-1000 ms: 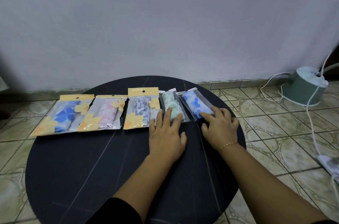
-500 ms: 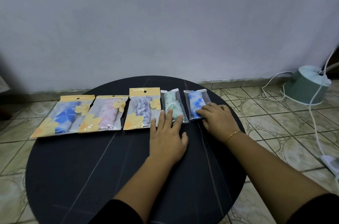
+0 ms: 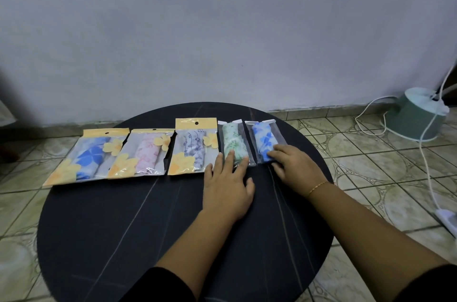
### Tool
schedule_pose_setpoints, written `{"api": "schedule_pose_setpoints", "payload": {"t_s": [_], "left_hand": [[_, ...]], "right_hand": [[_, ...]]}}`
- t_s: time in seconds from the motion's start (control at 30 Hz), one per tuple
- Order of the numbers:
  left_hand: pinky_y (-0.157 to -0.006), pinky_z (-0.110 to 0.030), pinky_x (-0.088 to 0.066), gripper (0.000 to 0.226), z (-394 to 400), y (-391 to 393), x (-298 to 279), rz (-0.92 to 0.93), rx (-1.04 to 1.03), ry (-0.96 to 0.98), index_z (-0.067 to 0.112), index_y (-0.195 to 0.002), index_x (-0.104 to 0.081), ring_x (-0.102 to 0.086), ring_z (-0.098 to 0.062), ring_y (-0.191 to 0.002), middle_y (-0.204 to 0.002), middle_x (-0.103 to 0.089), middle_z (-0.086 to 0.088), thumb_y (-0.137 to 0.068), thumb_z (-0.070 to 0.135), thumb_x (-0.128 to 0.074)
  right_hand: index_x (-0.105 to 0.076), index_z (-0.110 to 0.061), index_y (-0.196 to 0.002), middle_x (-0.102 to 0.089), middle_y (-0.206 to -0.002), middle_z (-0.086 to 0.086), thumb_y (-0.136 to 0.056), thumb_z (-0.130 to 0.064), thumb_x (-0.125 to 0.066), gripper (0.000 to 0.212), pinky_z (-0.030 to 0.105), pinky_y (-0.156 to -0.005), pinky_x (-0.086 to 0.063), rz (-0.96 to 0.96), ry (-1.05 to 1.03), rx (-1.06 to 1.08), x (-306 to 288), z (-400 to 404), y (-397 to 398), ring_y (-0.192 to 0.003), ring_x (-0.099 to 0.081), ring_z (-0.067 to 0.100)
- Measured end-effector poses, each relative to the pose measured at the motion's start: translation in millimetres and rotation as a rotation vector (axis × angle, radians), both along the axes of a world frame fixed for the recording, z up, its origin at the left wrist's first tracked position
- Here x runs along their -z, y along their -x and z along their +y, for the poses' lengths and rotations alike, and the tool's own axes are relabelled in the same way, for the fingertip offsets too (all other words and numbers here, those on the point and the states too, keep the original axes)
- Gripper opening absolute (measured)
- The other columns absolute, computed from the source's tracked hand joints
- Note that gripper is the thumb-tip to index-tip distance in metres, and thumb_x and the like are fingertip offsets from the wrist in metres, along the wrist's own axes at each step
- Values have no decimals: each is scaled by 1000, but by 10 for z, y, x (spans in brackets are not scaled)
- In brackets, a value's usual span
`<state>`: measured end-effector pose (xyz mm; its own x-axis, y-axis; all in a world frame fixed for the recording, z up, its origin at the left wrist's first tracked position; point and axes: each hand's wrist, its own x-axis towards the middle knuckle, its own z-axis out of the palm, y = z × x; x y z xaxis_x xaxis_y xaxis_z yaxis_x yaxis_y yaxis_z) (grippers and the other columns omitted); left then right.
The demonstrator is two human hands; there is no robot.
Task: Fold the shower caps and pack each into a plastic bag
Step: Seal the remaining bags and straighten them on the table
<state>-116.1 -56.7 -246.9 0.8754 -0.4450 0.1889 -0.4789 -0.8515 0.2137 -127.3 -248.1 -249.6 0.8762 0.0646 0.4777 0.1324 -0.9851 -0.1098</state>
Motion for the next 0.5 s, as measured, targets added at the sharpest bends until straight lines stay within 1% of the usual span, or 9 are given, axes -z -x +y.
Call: {"api": "schedule_pose_setpoints", "payload": {"t_s": [0.17,0.27,0.33,0.4,0.43,0.5], "left_hand": [[-116,-42,0,57,-5,-8,19,-9,1,-5,33,-151,-13,3,-21,-147,-161,-4,0,-98,44,-29],[-116,-42,2,58,13,-11,27,-43,14,29,33,-151,-14,2,-19,-147,-161,-4,1,-96,46,-31],[-115,-43,-1,62,68,-7,24,-93,12,107,32,-149,-22,-6,-20,-147,-160,-12,0,-91,51,-25],[-113,-43,-5,67,170,-35,-2,-153,-31,186,30,-145,-35,-19,-23,-145,-157,-24,-2,-84,55,-21],[-112,-43,-5,68,251,-68,-31,-185,-68,196,29,-143,-39,-22,-24,-144,-155,-27,-2,-83,56,-21],[-112,-43,-3,64,477,-186,-94,-199,-147,172,31,-143,-38,-18,-23,-144,-157,-24,-1,-87,57,-24]], "right_hand": [[-71,-9,-98,-69,-100,11,-64,-6,-81,35,43,-71,-57,15,12,-3,-5,19,7,-89,-68,30],[-69,-13,-100,-67,-105,8,-64,-12,-78,36,43,-80,-49,-13,33,54,-9,51,41,-95,-66,27],[-68,-15,-103,-66,-111,7,-70,-20,-65,34,42,-84,-45,-57,1,98,-24,92,63,-102,-63,26],[-67,-14,-106,-65,-112,7,-75,-28,-53,37,42,-84,-43,-92,-32,110,-44,155,74,-105,-62,26],[-67,-15,-108,-64,-113,7,-78,-33,-47,40,42,-84,-43,-95,-44,110,-62,204,71,-106,-61,27],[-64,-19,-117,-60,-122,7,-82,-46,-34,53,45,-89,-39,-34,-78,125,-107,323,39,-117,-54,27]]}}
